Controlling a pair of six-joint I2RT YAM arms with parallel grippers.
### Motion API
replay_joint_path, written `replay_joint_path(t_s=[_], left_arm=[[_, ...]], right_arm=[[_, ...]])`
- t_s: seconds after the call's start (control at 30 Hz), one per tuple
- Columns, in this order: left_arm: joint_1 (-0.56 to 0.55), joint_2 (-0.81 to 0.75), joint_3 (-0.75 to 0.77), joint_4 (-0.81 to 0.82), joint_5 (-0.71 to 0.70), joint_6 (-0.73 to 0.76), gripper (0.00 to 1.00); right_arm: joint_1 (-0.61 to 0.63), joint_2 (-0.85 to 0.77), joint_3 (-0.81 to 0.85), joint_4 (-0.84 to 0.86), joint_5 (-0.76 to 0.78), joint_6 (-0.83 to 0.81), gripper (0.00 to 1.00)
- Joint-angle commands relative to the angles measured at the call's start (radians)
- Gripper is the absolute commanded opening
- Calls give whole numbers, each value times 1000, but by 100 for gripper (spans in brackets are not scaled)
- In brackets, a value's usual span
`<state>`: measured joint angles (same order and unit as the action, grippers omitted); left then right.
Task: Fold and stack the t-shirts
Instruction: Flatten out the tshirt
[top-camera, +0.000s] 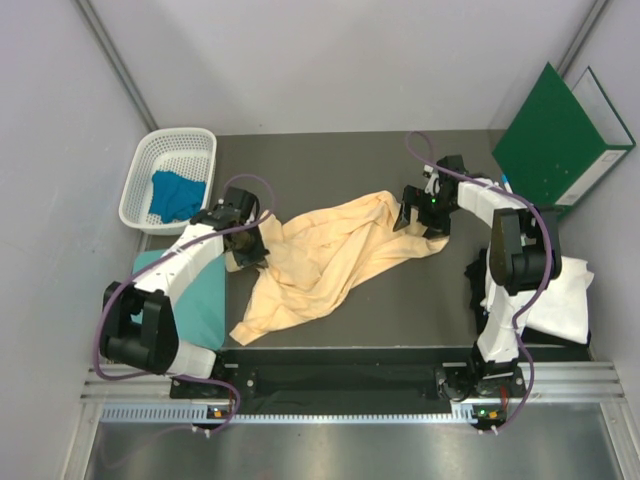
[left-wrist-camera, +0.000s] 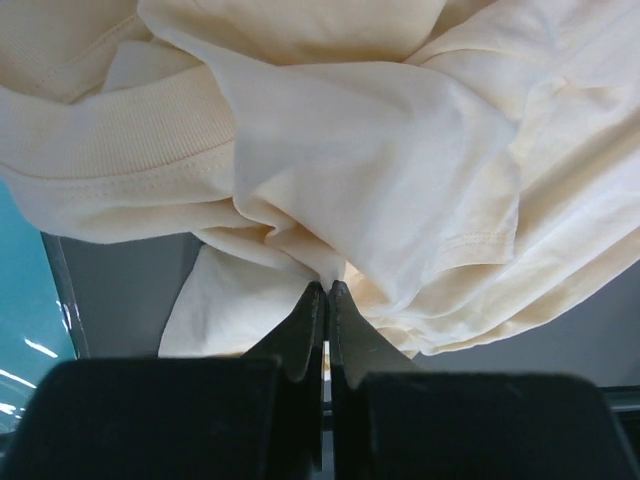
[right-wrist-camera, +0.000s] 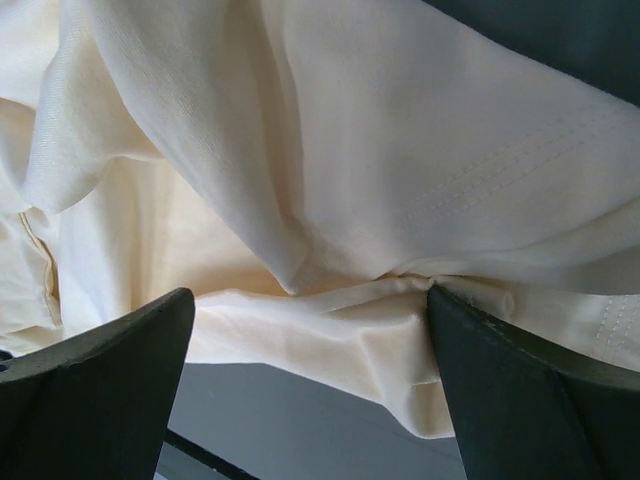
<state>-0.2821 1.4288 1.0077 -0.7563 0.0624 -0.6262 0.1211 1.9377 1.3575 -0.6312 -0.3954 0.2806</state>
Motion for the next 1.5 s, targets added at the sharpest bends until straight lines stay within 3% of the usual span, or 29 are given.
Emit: replay_joint_path(t_s=[0.0,0.43,0.47,0.53,0.67,1.17,1.47], left_arm=[[3,-56,92,-58,-26,23,0],[1,-97,236,-215,-121,74,0],[3,-100,226,-212,-125,83,5],[3,-94,209,-215,-121,89,27],[3,-77,152,-206,-85,77,41],[1,-18,78,-57,-84,48,42],[1,-1,108,-28,-67,29,34]], right_arm=[[-14,-45,-8,18,-16,-4,100],[-14,-37,-8,19,-23,-1,100],[-12,-37,-11,21,-23,-1,100],[-12,-36,-11,22,-22,-3,100],[-12,-31,-8,19,-25,-6,100],[-12,-26,5,7,-29,-20,100],[-12,-23,0,13,-31,-17,99]])
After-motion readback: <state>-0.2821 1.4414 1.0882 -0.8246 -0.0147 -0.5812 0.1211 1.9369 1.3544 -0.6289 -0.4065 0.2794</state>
